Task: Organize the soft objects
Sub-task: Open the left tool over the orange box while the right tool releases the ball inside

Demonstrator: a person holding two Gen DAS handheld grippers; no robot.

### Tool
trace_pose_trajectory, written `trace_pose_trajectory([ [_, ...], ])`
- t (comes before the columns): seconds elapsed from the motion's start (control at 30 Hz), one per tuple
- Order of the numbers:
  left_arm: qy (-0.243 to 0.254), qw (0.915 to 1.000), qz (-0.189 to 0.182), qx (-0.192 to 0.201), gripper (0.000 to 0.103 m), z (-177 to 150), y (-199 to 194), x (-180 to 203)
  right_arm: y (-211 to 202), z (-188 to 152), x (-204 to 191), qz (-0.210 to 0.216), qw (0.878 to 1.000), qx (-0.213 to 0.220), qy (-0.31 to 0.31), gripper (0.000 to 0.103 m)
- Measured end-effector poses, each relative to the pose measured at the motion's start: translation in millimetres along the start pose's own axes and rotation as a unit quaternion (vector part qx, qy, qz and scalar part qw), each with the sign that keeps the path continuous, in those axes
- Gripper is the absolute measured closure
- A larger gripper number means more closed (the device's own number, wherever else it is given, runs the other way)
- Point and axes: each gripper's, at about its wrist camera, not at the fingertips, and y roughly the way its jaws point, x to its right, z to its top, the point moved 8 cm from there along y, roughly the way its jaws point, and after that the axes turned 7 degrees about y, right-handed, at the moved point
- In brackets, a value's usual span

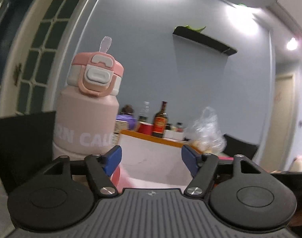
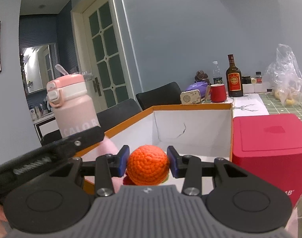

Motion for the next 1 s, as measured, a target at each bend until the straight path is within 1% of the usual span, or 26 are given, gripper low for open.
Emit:
trace_pose_trajectory([
  [0.1,0.015,0.9998,-0.003,0.012,0.018,1,-3,4,-3,2,6,-0.044,0.999,0.008,-0.018,0.062],
  [0.13,0.025,0.9996,-0.003,0.012,0.018,1,-3,7,-3,3,9,-0.050,0.999,0.009,-0.018,0.062],
  [0.27,0.049,0.9987,-0.004,0.011,0.018,-3,-2,17,-3,6,18,-0.048,0.999,0.007,0.001,0.062],
  [0.43,0.061,0.9980,0.010,0.017,0.018,-4,-4,20,-1,3,13,-0.048,0.999,0.003,-0.018,0.061],
  [0.5,0.050,0.9986,0.009,0.012,0.018,-5,-4,17,0,2,12,-0.044,0.999,-0.008,-0.013,0.053],
  [0.53,0.043,0.9990,0.008,0.010,0.018,-5,-3,15,0,2,11,-0.035,0.999,-0.008,-0.008,0.046],
  [0.57,0.036,0.9993,0.008,0.007,0.018,-6,-3,12,-1,3,10,-0.027,1.000,-0.008,-0.001,0.041],
  [0.63,0.021,0.9997,0.008,0.005,0.018,-6,-3,7,-4,5,9,-0.023,1.000,-0.005,0.004,0.039],
  [0.7,0.009,0.9999,0.009,0.003,0.018,-5,-2,2,-7,7,9,-0.028,1.000,0.007,0.002,0.034],
  [0.77,0.002,0.9999,0.011,0.001,0.018,-6,-3,-1,-9,9,11,-0.032,0.999,0.016,0.004,0.026],
  [0.9,-0.001,0.9999,0.012,0.001,0.018,-6,-3,-3,-11,12,13,-0.031,0.999,0.023,0.016,0.024],
  [1.0,0.005,0.9999,0.013,0.000,0.018,-7,-3,-3,-12,14,12,-0.031,0.999,0.028,0.010,0.022],
])
